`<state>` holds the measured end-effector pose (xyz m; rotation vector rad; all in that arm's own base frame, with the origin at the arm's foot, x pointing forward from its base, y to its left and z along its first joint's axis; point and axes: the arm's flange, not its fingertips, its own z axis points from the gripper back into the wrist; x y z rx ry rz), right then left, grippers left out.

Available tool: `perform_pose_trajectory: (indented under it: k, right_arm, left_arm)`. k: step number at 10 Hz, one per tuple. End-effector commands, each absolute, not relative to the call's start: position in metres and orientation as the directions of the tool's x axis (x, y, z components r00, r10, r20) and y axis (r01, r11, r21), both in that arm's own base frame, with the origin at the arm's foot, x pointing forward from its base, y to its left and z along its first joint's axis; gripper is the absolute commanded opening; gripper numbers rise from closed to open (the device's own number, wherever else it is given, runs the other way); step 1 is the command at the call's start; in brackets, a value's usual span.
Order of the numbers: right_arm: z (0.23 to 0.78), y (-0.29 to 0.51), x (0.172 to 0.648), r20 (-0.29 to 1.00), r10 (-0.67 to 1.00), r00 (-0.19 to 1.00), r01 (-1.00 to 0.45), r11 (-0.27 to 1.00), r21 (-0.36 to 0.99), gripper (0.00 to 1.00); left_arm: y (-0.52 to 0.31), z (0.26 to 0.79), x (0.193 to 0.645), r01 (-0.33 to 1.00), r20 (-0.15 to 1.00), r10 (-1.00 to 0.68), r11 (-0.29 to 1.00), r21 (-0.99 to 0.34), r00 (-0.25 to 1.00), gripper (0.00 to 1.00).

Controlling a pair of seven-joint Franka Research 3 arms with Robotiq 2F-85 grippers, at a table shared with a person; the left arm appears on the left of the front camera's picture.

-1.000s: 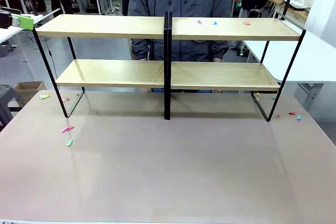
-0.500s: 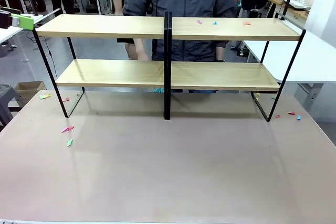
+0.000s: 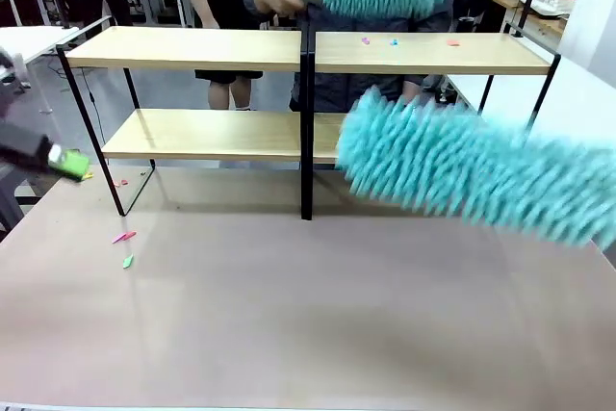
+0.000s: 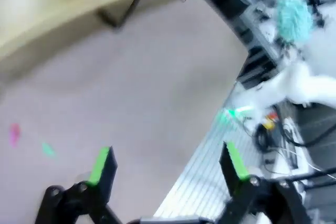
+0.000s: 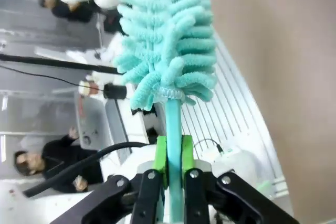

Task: Clean the shelves.
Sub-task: Place the Duster on the table.

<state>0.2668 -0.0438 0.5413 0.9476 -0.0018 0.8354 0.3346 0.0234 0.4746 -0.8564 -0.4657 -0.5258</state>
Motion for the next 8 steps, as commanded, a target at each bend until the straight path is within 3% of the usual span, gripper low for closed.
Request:
perform_pose_trajectory:
  k: [1,3,4,5,6,8]
  right_arm:
    - [0.492,-0.018,0.291,0.282,0.677,0.68,-0.637,0.354,0.685,0.13]
    - [0.422,-0.005,0.309,0.172,0.665,0.727,-0.567,0.441,0.695,0.13]
    - [0.399,-0.008,0.315,0.169,0.627,0.761,-0.557,0.496,0.666,0.13]
    - [0.388,-0.013,0.319,0.194,0.598,0.778,-0.55,0.498,0.67,0.13]
    - [0.382,-0.022,0.324,0.196,0.57,0.798,-0.53,0.51,0.678,0.13]
    - [0.375,-0.031,0.333,0.193,0.525,0.829,-0.488,0.51,0.709,0.13]
  left_arm:
    - [0.007,0.381,0.32,0.361,0.41,-0.038,0.554,-0.75,0.911,1.0]
    - [-0.009,0.348,0.337,0.382,0.489,0.129,0.47,-0.796,0.863,1.0]
    - [-0.025,0.332,0.344,0.34,0.423,0.072,0.484,-0.807,0.903,1.0]
    - [-0.036,0.327,0.344,0.389,0.439,-0.015,0.494,-0.778,0.898,1.0]
    - [0.026,0.36,0.381,0.298,0.395,0.091,0.51,-0.807,0.914,1.0]
    - [0.026,0.36,0.381,0.298,0.395,0.091,0.51,-0.807,0.914,1.0]
